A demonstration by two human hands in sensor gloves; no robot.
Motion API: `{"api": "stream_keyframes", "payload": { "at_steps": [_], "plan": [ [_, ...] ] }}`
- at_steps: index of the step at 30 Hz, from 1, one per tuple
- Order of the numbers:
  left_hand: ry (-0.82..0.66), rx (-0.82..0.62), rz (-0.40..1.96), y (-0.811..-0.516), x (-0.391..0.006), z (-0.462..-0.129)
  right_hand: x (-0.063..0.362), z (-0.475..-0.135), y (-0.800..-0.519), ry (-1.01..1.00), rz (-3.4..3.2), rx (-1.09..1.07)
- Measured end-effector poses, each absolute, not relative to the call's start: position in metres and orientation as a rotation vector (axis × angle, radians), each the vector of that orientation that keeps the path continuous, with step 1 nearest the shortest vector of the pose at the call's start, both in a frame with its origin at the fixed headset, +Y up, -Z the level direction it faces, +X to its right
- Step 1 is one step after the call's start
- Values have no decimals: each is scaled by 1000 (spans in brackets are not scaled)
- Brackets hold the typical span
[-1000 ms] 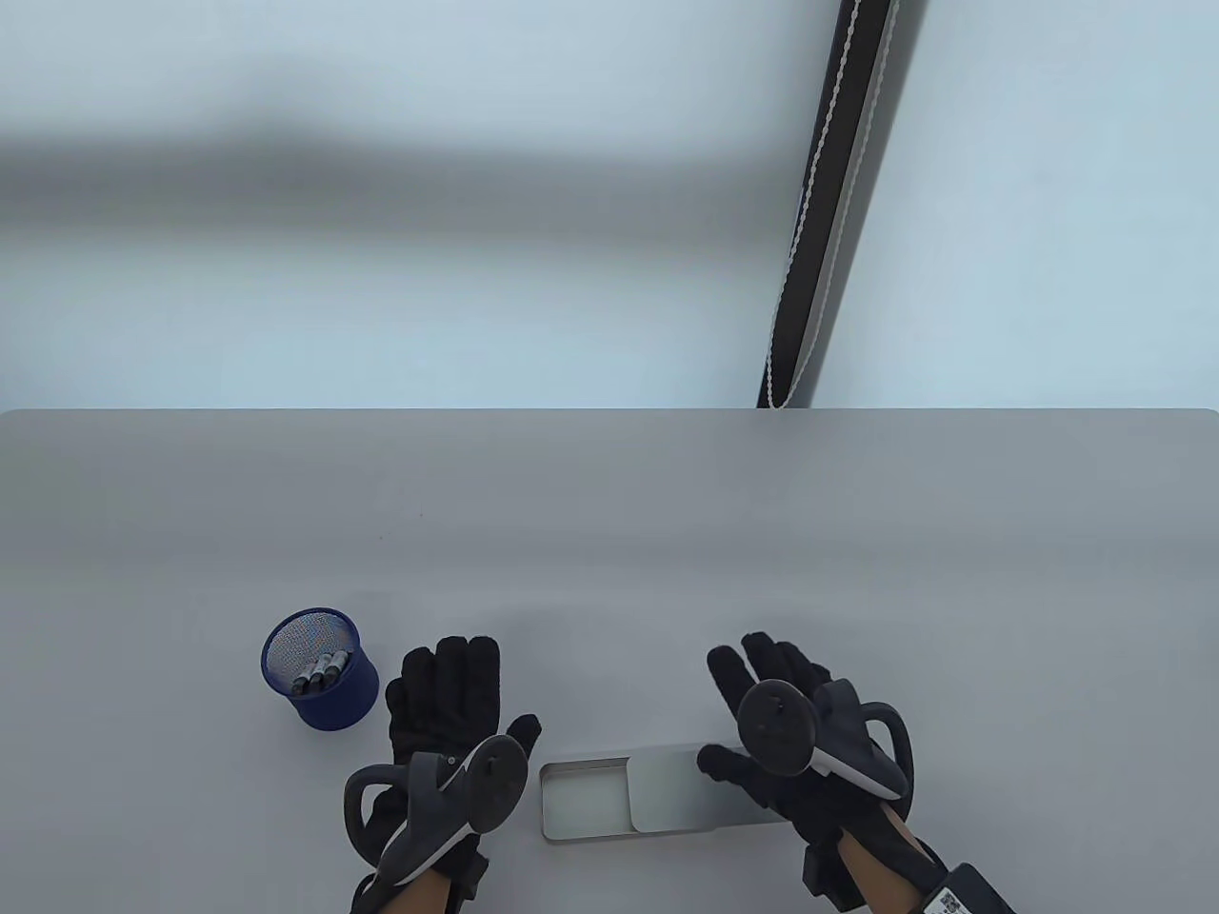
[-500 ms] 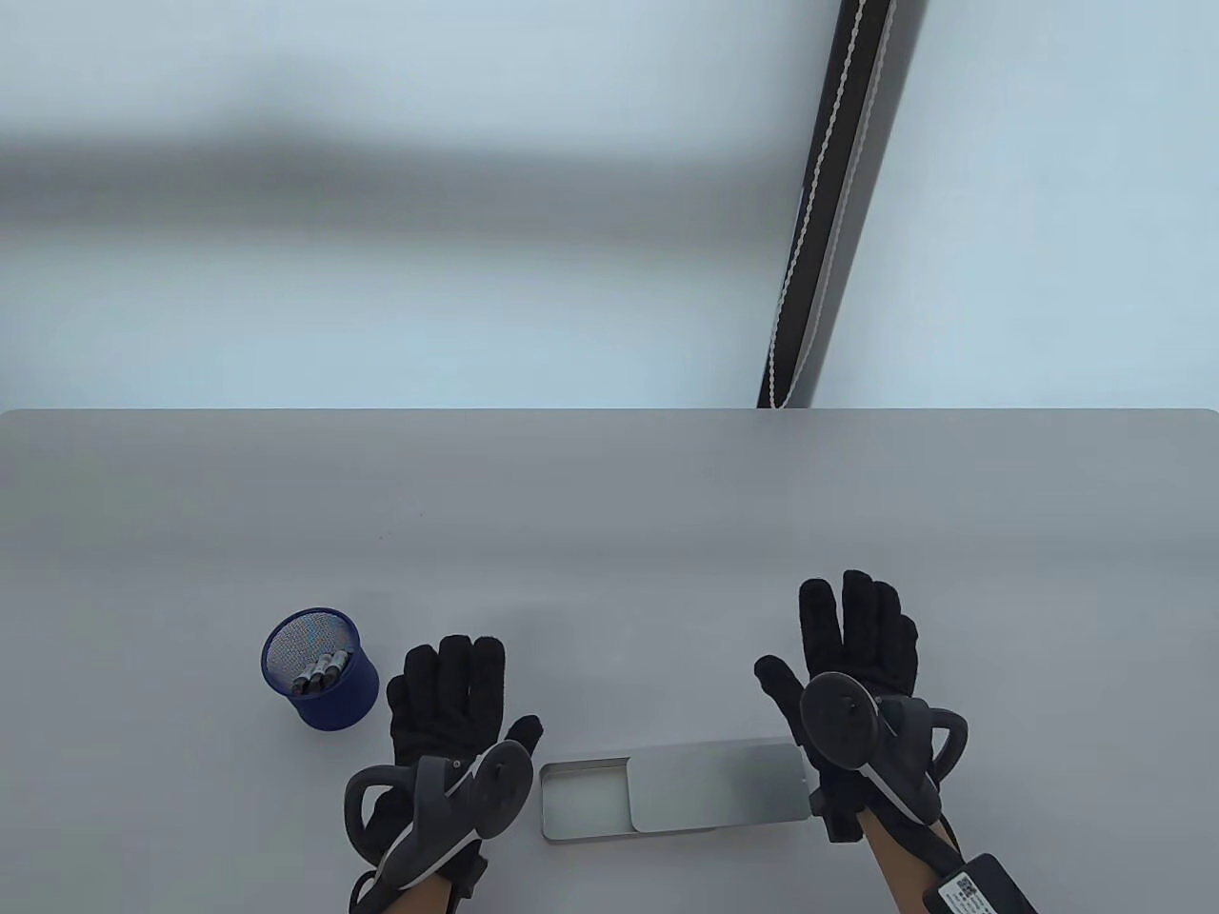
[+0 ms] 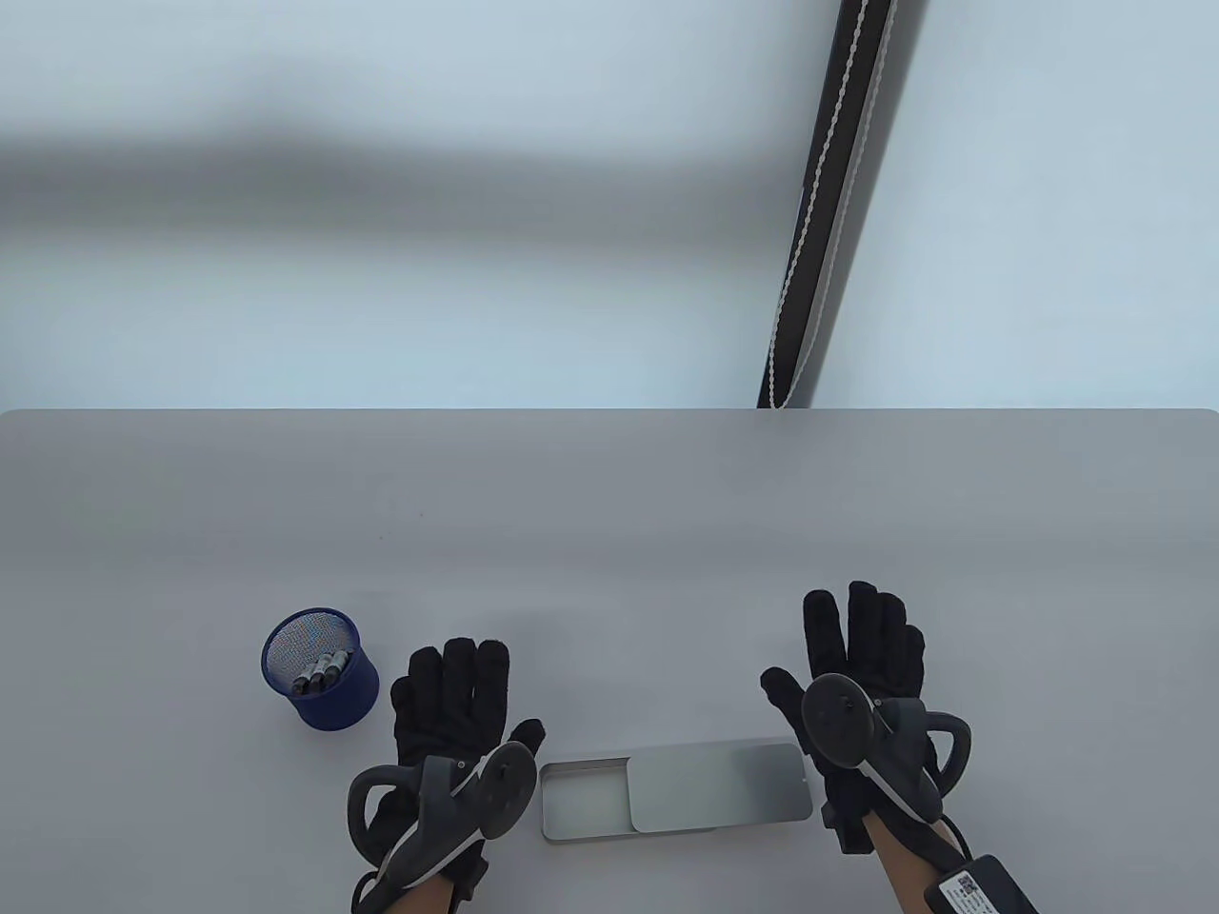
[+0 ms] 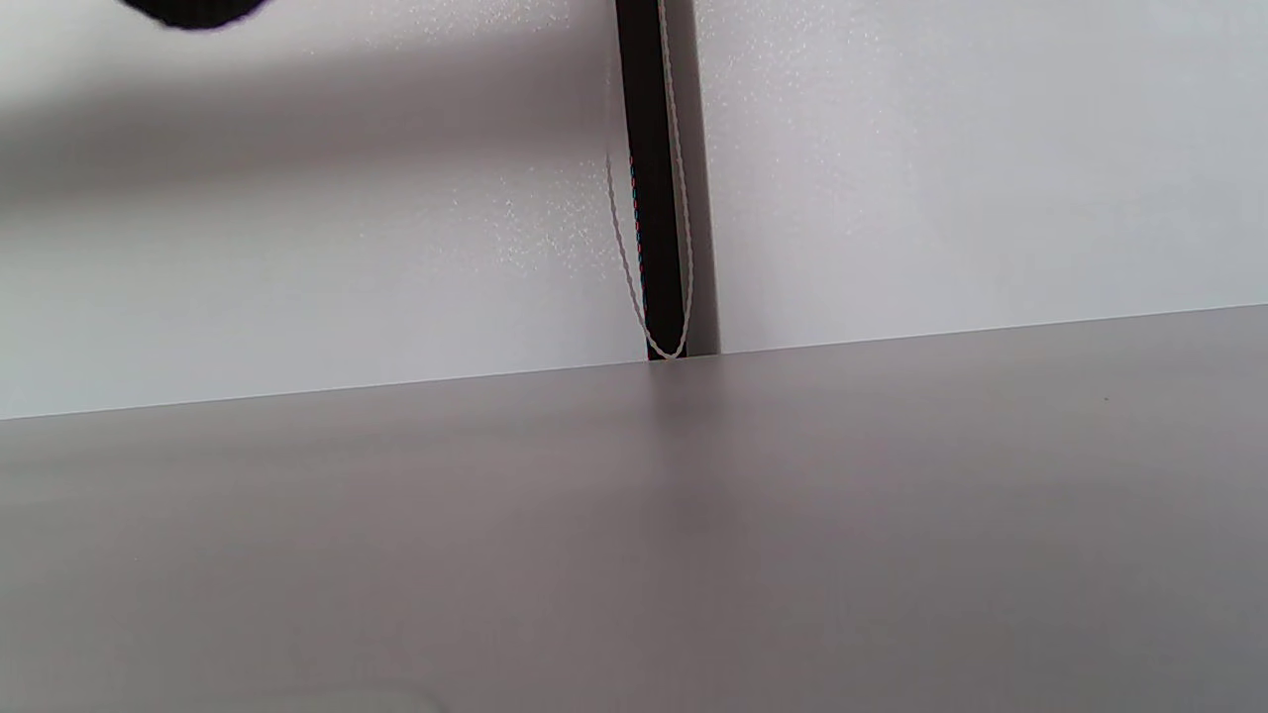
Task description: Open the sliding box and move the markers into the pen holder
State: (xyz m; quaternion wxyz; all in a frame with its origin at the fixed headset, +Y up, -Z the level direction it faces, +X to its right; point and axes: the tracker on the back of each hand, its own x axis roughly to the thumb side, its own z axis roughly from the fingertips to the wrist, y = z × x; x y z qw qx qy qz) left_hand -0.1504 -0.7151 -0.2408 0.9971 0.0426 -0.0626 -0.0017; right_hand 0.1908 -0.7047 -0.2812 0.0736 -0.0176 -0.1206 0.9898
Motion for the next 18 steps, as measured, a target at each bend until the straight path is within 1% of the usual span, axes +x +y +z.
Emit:
{"api": "stream_keyframes", "payload": {
  "at_steps": [18],
  "plan": [
    [-123,70,-13,-717,-151,-241,190,-280,-711,-313,2984,-56]
  ]
}}
